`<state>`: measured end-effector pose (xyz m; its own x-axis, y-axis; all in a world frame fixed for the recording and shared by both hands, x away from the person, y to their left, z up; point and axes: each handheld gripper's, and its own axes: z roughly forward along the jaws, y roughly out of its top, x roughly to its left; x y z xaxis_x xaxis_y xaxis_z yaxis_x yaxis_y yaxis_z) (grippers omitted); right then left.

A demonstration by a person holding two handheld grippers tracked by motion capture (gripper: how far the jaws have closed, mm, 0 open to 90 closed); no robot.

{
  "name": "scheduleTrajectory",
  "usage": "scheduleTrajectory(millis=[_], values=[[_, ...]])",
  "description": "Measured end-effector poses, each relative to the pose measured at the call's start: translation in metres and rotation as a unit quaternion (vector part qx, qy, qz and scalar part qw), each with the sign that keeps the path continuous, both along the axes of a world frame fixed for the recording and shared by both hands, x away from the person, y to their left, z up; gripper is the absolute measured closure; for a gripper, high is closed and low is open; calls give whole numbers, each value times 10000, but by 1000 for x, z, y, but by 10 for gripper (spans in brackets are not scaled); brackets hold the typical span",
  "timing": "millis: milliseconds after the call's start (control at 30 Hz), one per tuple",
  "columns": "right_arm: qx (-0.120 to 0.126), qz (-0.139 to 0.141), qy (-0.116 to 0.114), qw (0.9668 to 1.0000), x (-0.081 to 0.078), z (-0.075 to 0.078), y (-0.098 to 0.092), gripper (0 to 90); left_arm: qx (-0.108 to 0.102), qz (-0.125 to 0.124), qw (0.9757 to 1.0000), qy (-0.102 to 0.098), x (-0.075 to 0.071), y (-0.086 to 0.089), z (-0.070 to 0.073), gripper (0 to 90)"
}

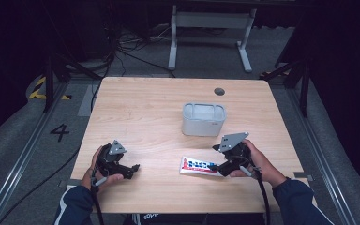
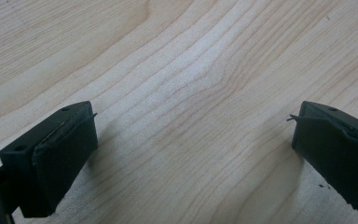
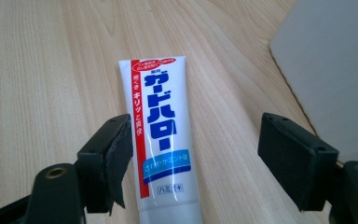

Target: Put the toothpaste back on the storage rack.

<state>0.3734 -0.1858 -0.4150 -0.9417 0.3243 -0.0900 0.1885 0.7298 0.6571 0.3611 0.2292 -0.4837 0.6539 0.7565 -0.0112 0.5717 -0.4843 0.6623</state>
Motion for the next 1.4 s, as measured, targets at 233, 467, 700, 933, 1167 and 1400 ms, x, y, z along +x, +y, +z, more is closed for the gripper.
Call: scheduleTrajectory(millis=[233,467,700,933,1167,1400], values=[[-100,132,86,9998,2,-6,12,280,1,0,10000,1,0,0,0,5],[-241,323,170,9990,3,-11,25,299,8,-4,10000,-5,0,0,0,5],[-351,444,215,9982,3,-15,36,302,9,-5,10000,-4,0,0,0,5],[-460,511,257,9973,4,-19,42,304,9,-4,10000,-5,0,0,0,5],[-675,613,350,9952,7,-25,50,327,9,-5,10000,-5,0,0,0,5],[-865,633,378,9935,11,-29,56,370,9,-4,10000,-4,0,0,0,5]])
